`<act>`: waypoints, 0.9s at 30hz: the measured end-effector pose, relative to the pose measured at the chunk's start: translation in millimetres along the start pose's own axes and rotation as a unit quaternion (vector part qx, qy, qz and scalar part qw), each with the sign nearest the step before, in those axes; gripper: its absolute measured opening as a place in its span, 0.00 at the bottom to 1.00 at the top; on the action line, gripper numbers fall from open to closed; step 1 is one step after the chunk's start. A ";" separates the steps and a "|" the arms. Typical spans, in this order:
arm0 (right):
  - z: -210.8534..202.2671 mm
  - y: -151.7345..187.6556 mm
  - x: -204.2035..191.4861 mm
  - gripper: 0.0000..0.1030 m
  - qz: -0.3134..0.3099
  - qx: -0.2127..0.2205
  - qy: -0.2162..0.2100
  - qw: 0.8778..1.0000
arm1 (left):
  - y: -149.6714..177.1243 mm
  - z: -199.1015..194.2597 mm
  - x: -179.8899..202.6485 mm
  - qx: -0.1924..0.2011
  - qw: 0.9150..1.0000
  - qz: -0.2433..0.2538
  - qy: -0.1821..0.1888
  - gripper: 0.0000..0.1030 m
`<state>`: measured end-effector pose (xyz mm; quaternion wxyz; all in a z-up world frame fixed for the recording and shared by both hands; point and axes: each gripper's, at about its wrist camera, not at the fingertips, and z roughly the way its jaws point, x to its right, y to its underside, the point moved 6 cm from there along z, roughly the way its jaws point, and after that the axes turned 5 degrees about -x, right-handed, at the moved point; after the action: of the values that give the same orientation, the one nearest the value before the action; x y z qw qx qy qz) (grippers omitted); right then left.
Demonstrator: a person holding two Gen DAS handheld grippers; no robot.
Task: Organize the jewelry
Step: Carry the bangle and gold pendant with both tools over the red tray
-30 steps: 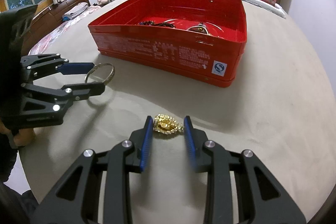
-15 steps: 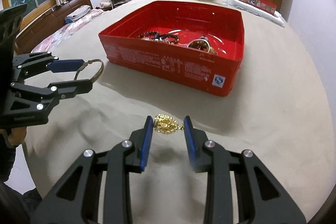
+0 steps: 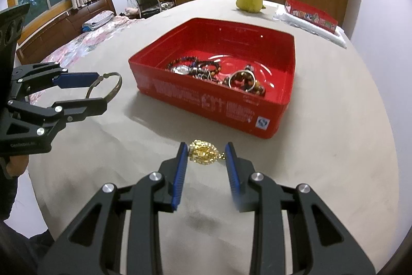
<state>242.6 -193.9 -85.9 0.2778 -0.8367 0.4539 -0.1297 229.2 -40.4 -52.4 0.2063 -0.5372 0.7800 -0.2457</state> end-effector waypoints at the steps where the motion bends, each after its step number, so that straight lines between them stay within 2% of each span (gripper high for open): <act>1: -1.6 -2.2 0.4 0.28 -0.001 0.002 0.001 1.000 | -1.5 -1.6 -1.1 0.002 1.000 0.000 -0.001 0.47; 12: -13.0 -29.6 7.6 0.28 -0.021 0.013 0.011 1.000 | -20.3 -10.0 -11.9 0.010 1.000 0.005 -0.008 0.47; 27: -7.3 -83.6 29.7 0.28 -0.025 0.016 0.018 0.999 | -68.2 -6.8 -51.1 0.015 1.000 -0.002 -0.006 0.47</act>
<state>313.1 -184.8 -32.4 0.2798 -0.8407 0.4354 -0.1592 292.7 -11.9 -2.8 0.2186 -0.5372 0.7739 -0.2545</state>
